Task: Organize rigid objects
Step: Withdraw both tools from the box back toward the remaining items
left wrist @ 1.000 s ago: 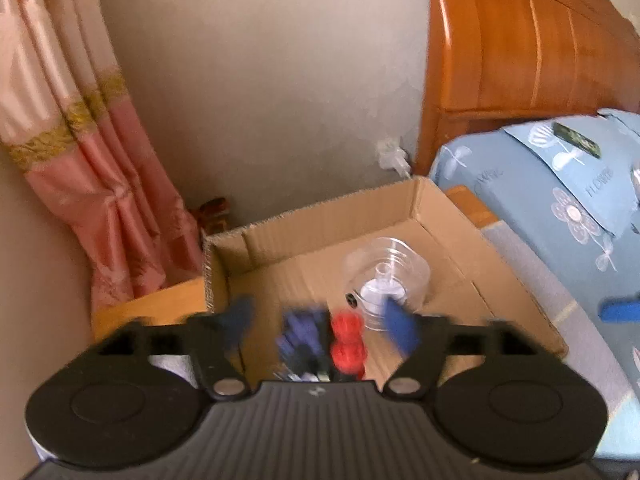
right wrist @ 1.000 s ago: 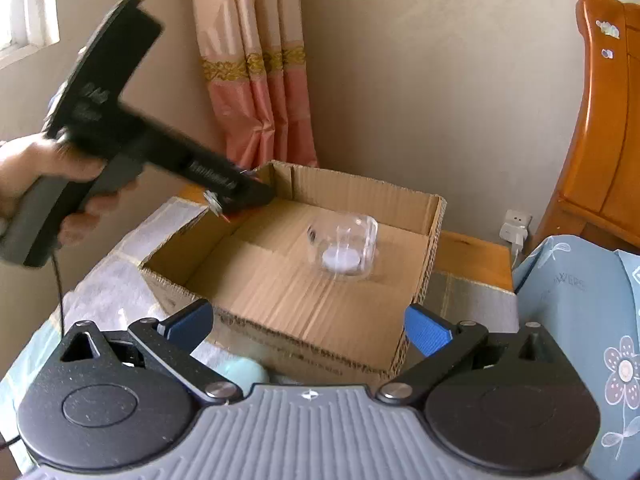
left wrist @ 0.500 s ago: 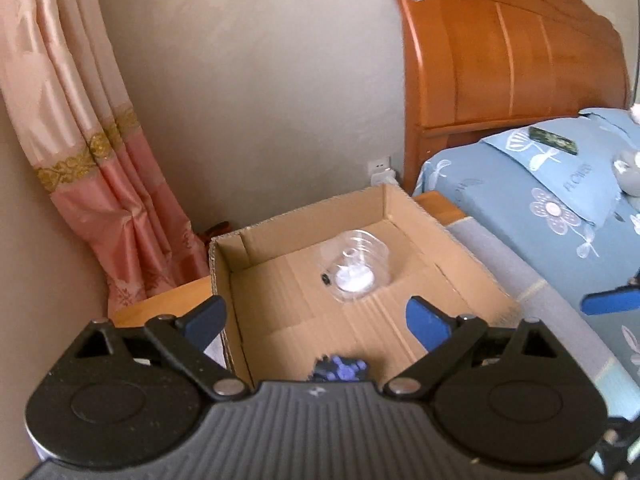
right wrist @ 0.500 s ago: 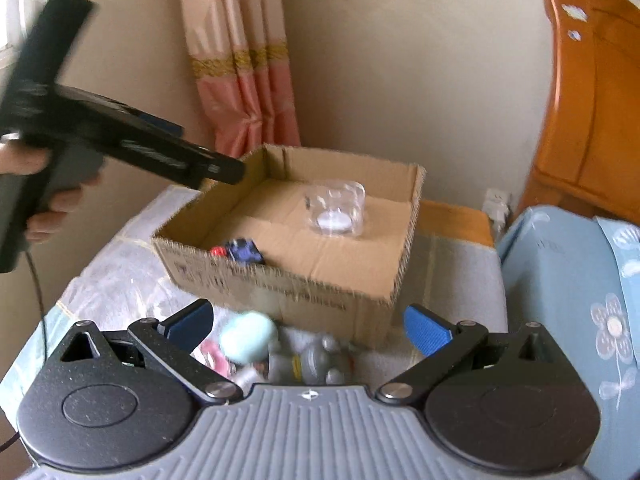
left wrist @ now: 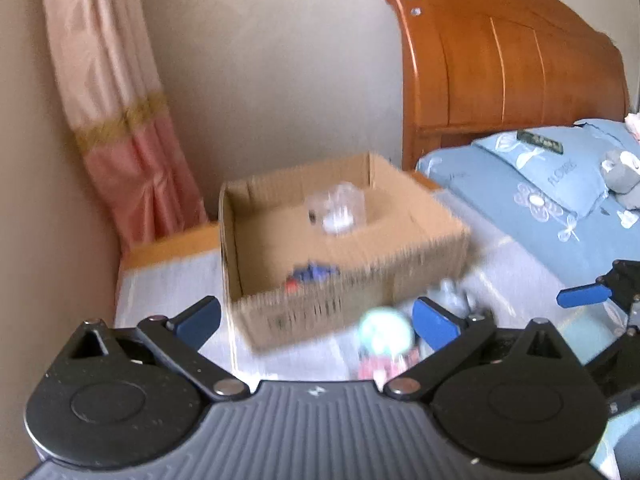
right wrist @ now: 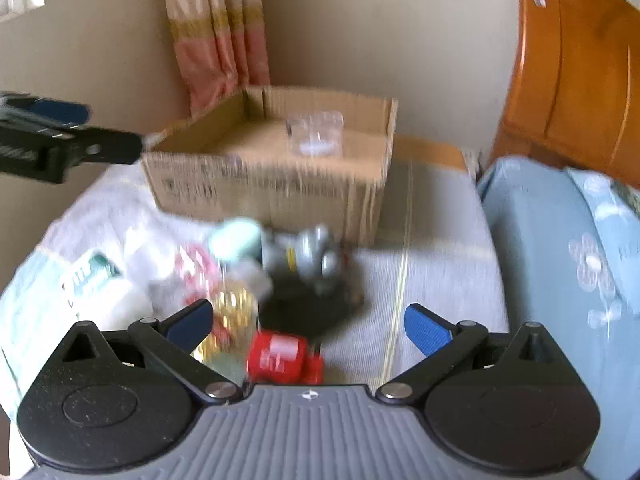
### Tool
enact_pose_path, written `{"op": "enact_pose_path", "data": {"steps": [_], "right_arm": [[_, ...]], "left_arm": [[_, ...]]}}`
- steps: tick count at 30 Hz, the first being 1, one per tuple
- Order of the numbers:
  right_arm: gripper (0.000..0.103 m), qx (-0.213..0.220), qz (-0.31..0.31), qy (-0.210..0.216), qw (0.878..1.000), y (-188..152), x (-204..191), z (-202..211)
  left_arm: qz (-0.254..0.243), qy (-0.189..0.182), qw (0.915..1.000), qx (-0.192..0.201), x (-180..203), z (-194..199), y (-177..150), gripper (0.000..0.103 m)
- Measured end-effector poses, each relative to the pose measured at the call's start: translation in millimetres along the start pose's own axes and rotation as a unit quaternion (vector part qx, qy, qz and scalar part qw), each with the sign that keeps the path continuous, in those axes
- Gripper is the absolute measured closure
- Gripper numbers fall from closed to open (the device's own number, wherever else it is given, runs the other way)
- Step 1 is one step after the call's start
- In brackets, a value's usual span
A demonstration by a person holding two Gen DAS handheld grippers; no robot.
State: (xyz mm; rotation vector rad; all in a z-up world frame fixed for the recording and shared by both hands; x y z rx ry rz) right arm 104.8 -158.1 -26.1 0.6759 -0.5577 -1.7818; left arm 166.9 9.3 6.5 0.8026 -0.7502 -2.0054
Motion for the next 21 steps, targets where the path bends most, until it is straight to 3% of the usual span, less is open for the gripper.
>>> {"op": "enact_pose_path", "data": {"steps": [13, 21], "right_arm": [[0.0, -0.031, -0.008, -0.034, 0.999, -50, -5, -22], [0.0, -0.033, -0.008, -0.039, 0.999, -54, -6, -28]], "left_arm": [[0.036, -0.017, 0.9992, -0.008, 27, 26, -67, 0.001], [0.039, -0.042, 0.9967, -0.057, 34, 9, -100, 0.001]]}}
Point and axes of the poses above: each gripper's, at about its wrist camera, not at the fingertips, and z roughly against the way its jaws point, x to its right, y to its top, the point moved 1 cm from there along -z, roughly the way its jaws point, and after that the axes turned 13 degrees about -z, right-handed, at the moved point
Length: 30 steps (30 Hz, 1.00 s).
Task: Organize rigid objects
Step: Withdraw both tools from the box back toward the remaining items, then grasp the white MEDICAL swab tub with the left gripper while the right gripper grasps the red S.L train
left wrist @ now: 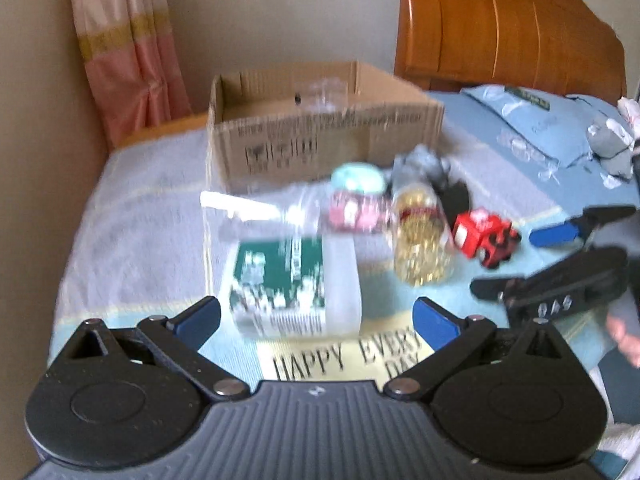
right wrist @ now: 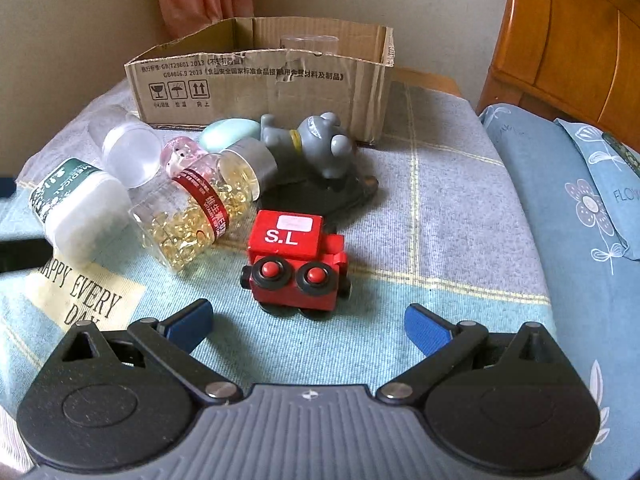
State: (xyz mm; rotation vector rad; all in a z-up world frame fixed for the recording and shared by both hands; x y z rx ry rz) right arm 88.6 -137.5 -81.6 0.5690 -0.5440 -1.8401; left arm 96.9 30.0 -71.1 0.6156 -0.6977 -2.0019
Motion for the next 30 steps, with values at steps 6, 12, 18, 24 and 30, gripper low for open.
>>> {"op": "enact_pose_path", "data": {"steps": [6, 12, 18, 24, 30], "right_arm": [[0.0, 0.001, 0.0, 0.0, 1.0, 2, -1, -2], [0.0, 0.006, -0.002, 0.0, 1.0, 7, -2, -6], [0.0, 0.016, -0.018, -0.01, 1.0, 13, 2, -12], [0.0, 0.021, -0.042, -0.028, 0.998, 14, 26, -10], [0.0, 0.032, -0.04, -0.027, 0.998, 10, 36, -8]], "left_arm": [[0.013, -0.003, 0.9995, -0.028, -2, -18, -14, 0.001], [0.018, -0.003, 0.9988, -0.044, -2, -30, -18, 0.001], [0.014, 0.0, 0.9989, -0.044, -3, -32, -16, 0.001], [0.016, 0.001, 0.9989, -0.045, -5, -34, -14, 0.001], [0.019, 0.006, 0.9989, -0.044, -5, -40, -8, 0.001]]}}
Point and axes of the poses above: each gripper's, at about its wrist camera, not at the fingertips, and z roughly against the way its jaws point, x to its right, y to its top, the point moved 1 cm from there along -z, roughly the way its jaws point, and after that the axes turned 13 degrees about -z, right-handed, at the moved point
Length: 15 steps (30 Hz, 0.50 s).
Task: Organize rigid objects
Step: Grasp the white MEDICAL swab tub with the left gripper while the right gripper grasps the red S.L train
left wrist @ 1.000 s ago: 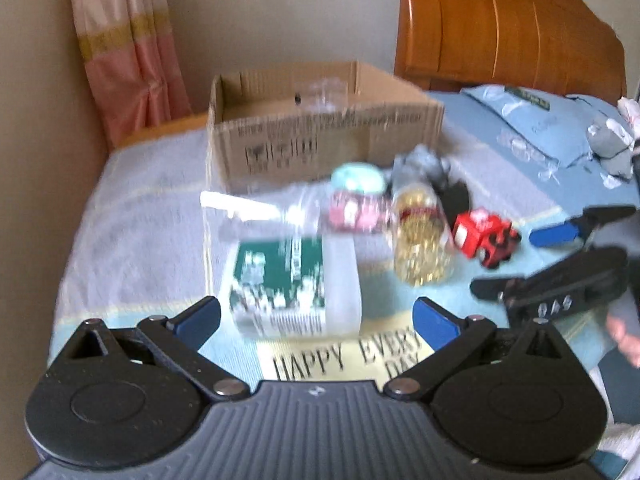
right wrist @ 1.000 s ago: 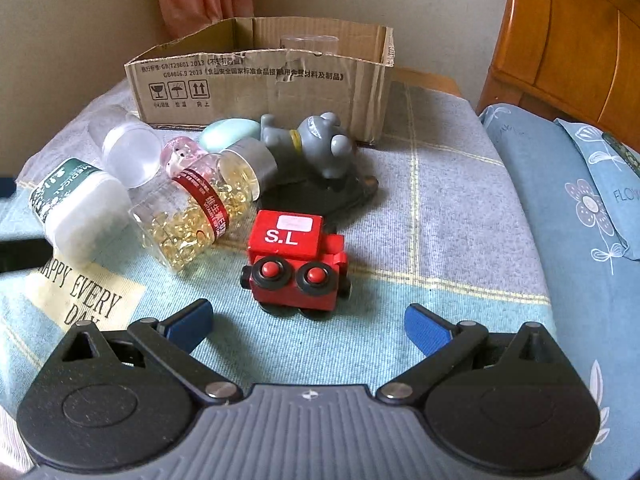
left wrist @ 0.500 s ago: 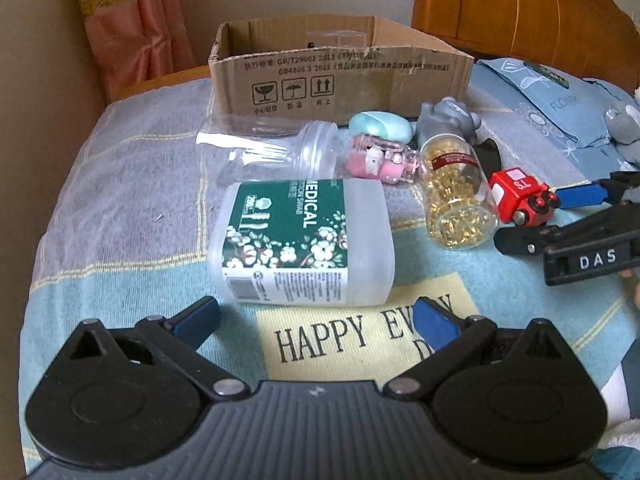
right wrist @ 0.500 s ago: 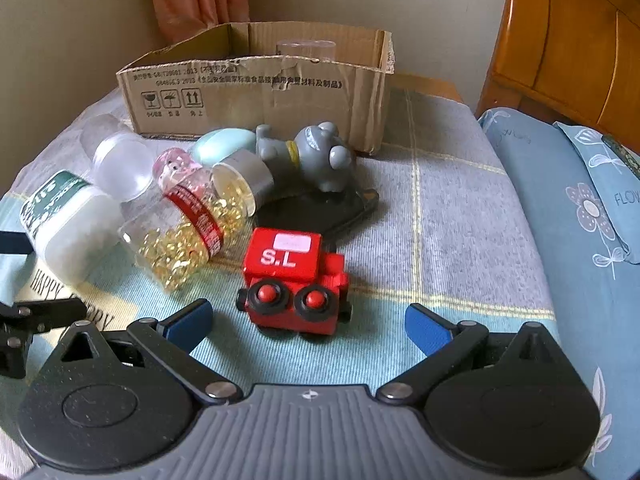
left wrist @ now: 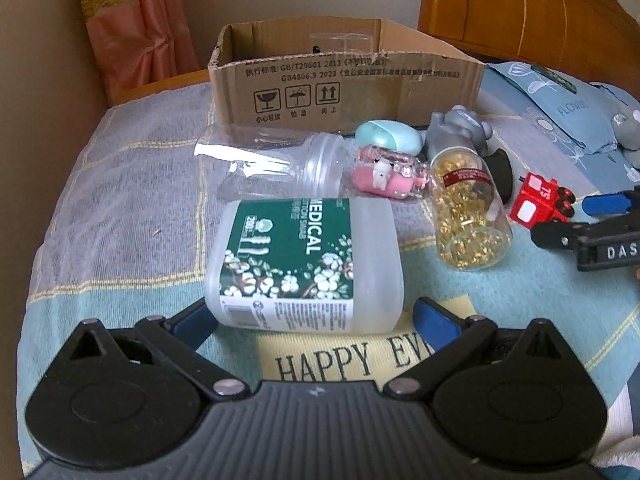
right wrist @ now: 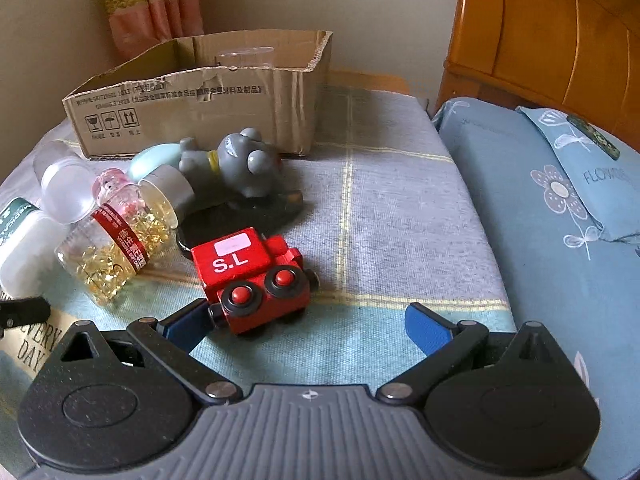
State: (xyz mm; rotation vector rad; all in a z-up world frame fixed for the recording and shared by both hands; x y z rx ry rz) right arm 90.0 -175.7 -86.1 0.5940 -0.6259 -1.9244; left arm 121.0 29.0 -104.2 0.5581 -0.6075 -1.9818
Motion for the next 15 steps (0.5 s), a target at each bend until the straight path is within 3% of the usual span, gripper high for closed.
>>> {"op": "enact_pose_path", "data": {"steps": [15], "right_arm": [[0.0, 0.009, 0.049, 0.05, 0.998, 4, -10, -7]], "left_arm": [[0.005, 0.004, 1.0, 0.0, -4, -10, 9, 0.001]]}}
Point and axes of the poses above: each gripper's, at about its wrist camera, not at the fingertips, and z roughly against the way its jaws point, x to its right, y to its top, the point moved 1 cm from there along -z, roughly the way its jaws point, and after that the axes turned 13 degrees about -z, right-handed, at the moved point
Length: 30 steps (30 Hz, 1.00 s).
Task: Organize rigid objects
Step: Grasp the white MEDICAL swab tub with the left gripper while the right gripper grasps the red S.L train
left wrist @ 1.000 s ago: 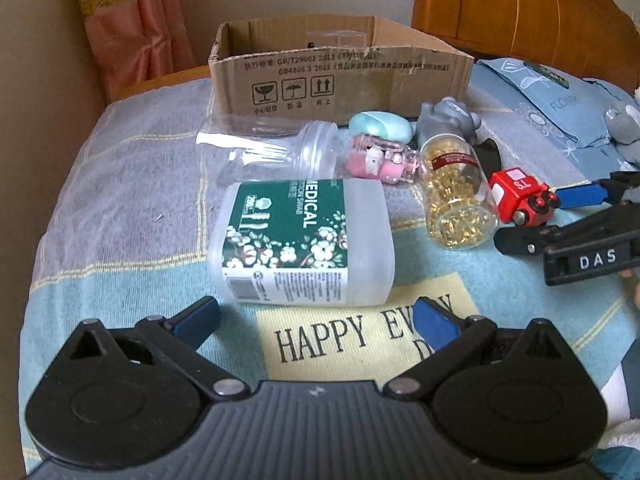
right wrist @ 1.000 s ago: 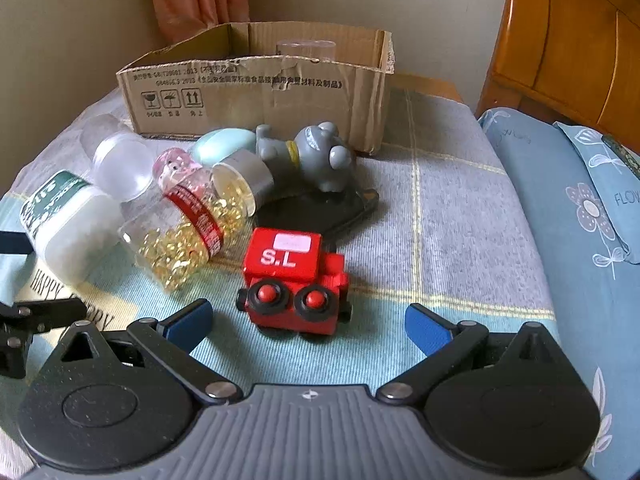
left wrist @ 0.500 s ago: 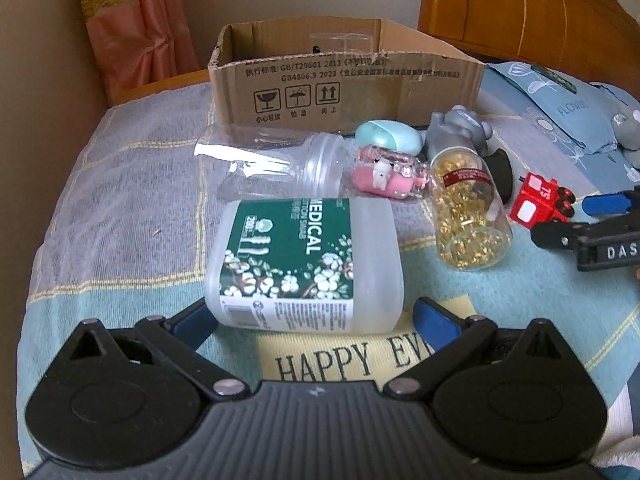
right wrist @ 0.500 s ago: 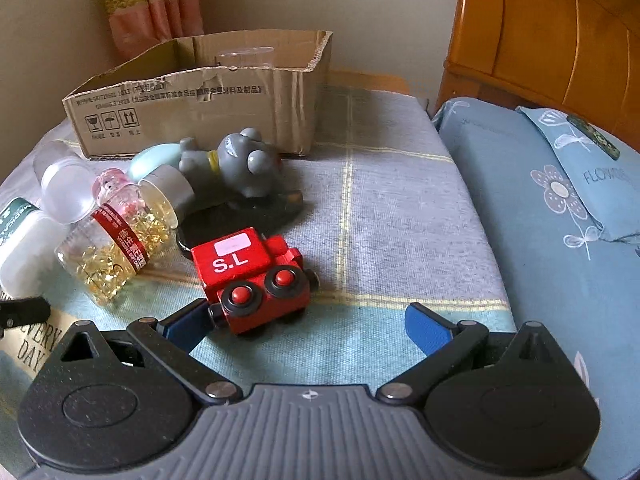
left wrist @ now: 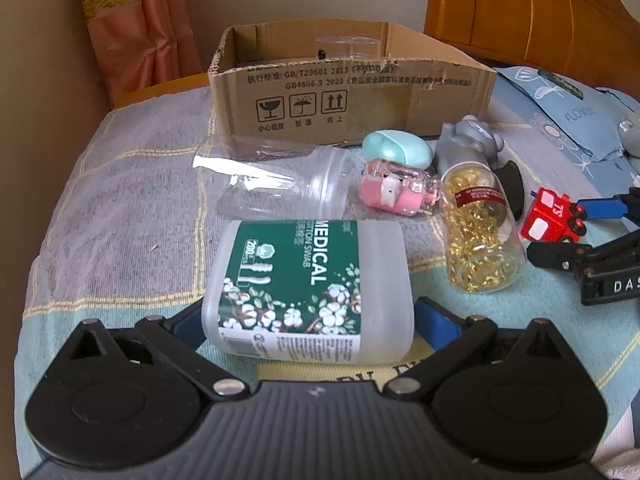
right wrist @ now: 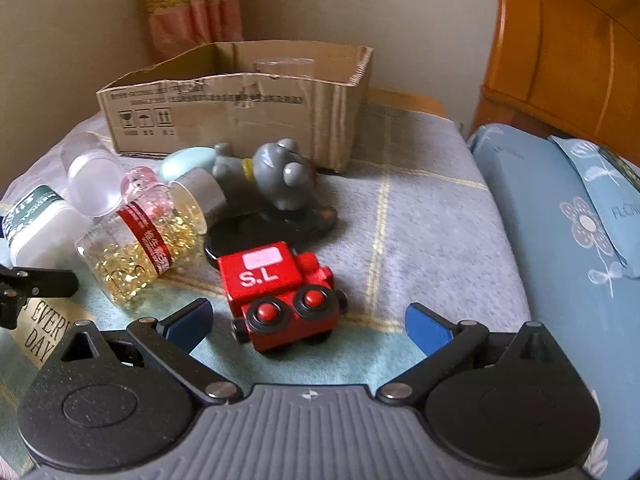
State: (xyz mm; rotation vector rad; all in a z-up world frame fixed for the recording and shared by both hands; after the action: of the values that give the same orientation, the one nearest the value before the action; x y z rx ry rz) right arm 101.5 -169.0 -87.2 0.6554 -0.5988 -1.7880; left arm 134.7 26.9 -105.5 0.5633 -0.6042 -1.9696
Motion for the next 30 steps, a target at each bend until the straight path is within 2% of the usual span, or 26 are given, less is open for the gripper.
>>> {"op": "enact_pose_path", "data": {"steps": [7, 12, 15, 21, 26, 30], "right_arm": [[0.0, -0.004, 0.031, 0.027, 0.999, 3, -9, -4], [0.009, -0.011, 0.071, 0.052, 0.996, 6, -12, -3], [0.013, -0.025, 0.084, 0.073, 0.993, 12, -10, -4], [0.026, -0.04, 0.111, 0.087, 0.989, 16, -15, -1], [0.047, -0.048, 0.11, 0.09, 0.989, 18, -17, 2], [0.047, -0.054, 0.104, 0.083, 0.99, 20, -16, 4]], "left_arm": [[-0.001, -0.003, 1.0, -0.005, -2, -2, 3, 0.002], [-0.009, -0.01, 0.9999, -0.007, -2, 1, 5, 0.011], [-0.014, -0.014, 0.9998, -0.009, -4, 1, 6, 0.015], [-0.022, -0.01, 0.9997, -0.008, -5, 3, 10, 0.02], [-0.038, -0.007, 0.9993, -0.005, -4, 6, 13, 0.02], [-0.05, -0.01, 0.9987, -0.001, -2, 8, 15, 0.02]]}}
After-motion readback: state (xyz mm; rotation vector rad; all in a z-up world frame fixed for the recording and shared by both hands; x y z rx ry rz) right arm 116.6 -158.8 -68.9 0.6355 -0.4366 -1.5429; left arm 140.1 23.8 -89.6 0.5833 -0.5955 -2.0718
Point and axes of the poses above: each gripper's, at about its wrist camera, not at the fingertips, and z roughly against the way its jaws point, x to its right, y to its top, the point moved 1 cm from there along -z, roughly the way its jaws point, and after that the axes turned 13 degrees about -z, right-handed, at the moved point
